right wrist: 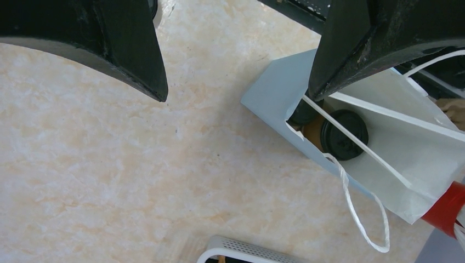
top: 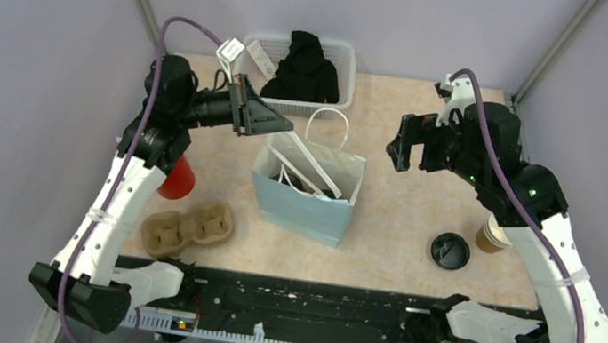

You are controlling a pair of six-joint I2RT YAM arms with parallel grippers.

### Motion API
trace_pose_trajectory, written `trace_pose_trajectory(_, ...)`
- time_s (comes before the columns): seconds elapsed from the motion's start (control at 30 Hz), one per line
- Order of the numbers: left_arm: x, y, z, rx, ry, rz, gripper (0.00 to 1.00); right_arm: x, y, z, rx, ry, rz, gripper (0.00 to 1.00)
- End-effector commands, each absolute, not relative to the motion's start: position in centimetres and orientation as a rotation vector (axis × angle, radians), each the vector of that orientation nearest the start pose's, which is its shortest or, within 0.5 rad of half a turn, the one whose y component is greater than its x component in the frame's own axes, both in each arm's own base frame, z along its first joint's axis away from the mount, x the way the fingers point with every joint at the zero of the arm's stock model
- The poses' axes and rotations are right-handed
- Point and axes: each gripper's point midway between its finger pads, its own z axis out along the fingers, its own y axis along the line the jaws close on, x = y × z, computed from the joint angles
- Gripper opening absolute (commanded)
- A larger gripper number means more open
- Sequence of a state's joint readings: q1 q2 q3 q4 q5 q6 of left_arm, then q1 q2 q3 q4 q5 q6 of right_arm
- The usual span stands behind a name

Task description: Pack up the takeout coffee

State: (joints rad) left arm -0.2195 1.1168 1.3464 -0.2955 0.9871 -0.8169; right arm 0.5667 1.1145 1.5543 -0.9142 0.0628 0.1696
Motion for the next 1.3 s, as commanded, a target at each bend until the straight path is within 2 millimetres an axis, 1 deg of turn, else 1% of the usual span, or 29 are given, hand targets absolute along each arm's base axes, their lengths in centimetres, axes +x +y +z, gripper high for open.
trace_pose_trajectory(0.0, 23.6, -23.3, 42.0, 0.326, 1.798, -1.51, 0.0, 25.3, 15.4, 38.2, -0.334, 1.97, 0.406, 0.99)
trace_pose_trajectory(0.1, 24.2, -23.7, 40.6, 0.295, 1.833, -1.516, 0.0, 25.2, 15.3, 38.3, -0.33, 1.969, 0.404, 0.99)
trace_pose_trajectory(0.2, 24.8, -24.0, 38.2, 0.241, 1.899, -1.522, 0.0, 25.2, 15.3, 38.1, -0.329, 1.974, 0.403, 0.99)
trace_pose_trajectory(0.27, 24.8, -24.0, 36.9, 0.212, 1.938, -1.529, 0.0, 25.2, 15.2, 38.2, -0.324, 1.973, 0.403, 0.99)
trace_pose_trajectory(0.37, 24.6, -24.0, 35.7, 0.187, 1.973, -1.541, 0.0, 25.1, 15.2, 38.2, -0.32, 1.971, 0.405, 0.99)
trace_pose_trajectory(0.4, 24.6, -23.9, 35.3, 0.182, 1.988, -1.527, 0.03, 25.1, 15.2, 38.2, -0.321, 1.972, 0.407, 0.99)
trace_pose_trajectory(0.43, 24.7, -23.7, 34.8, 0.176, 2.007, -1.501, 0.13, 25.1, 15.2, 38.2, -0.319, 1.971, 0.407, 0.99)
trace_pose_trajectory(0.47, 24.9, -23.3, 34.6, 0.175, 2.025, -1.45, 0.27, 25.1, 15.3, 38.1, -0.321, 1.973, 0.409, 0.99)
trace_pose_trajectory(0.5, 25.3, -22.8, 34.3, 0.157, 2.061, -1.377, 0.42, 25.2, 15.3, 38.1, -0.32, 1.975, 0.407, 0.99)
trace_pose_trajectory(0.53, 25.6, -22.0, 34.4, 0.151, 2.077, -1.292, 0.54, 25.2, 15.3, 38.1, -0.321, 1.976, 0.406, 0.99)
trace_pose_trajectory(0.57, 25.8, -21.1, 34.6, 0.154, 2.098, -1.193, 0.63, 25.2, 15.3, 38.1, -0.319, 1.978, 0.404, 0.99)
trace_pose_trajectory(0.63, 26.5, -19.3, 36.1, 0.126, 2.083, -1.029, 0.76, 25.3, 15.0, 38.3, -0.307, 1.98, 0.387, 0.99)
trace_pose_trajectory(0.67, 27.0, -18.3, 37.0, 0.103, 2.068, -0.952, 0.81, 25.4, 14.7, 38.4, -0.297, 1.98, 0.373, 0.99)
trace_pose_trajectory(0.7, 27.0, -17.7, 38.0, 0.1, 2.054, -0.909, 0.83, 25.4, 14.3, 38.7, -0.283, 1.977, 0.357, 0.99)
trace_pose_trajectory(0.73, 27.2, -16.9, 39.2, 0.081, 2.029, -0.854, 0.92, 25.4, 14.0, 39.0, -0.273, 1.969, 0.343, 0.99)
trace_pose_trajectory(0.77, 27.3, -16.3, 40.1, 0.064, 2.009, -0.816, 0.98, 25.3, 13.6, 39.6, -0.261, 1.952, 0.331, 0.99)
trace_pose_trajectory(0.83, 27.4, -14.9, 42.4, 0.026, 1.943, -0.745, 0.99, 25.2, 12.6, 40.9, -0.226, 1.916, 0.298, 0.99)
trace_pose_trajectory(0.9, 27.4, -13.6, 45.1, -0.008, 1.858, -0.689, 0.99, 24.9, 11.7, 42.7, -0.194, 1.873, 0.283, 0.99)
trace_pose_trajectory(1.0, 27.2, -12.5, 49.0, -0.024, 1.724, -0.652, 0.99, 24.2, 10.1, 45.4, -0.118, 1.81, 0.262, 0.99)
trace_pose_trajectory(1.1, 26.9, -11.9, 52.6, -0.024, 1.603, -0.643, 0.99, 23.4, 8.6, 48.1, -0.048, 1.746, 0.255, 0.99)
trace_pose_trajectory(1.17, 26.6, -11.5, 54.6, -0.026, 1.533, -0.635, 0.99, 22.8, 7.8, 49.5, -0.013, 1.713, 0.257, 0.99)
trace_pose_trajectory(1.27, 26.1, -10.9, 56.5, -0.018, 1.47, -0.612, 0.99, 22.2, 6.9, 50.8, 0.019, 1.688, 0.247, 0.99)
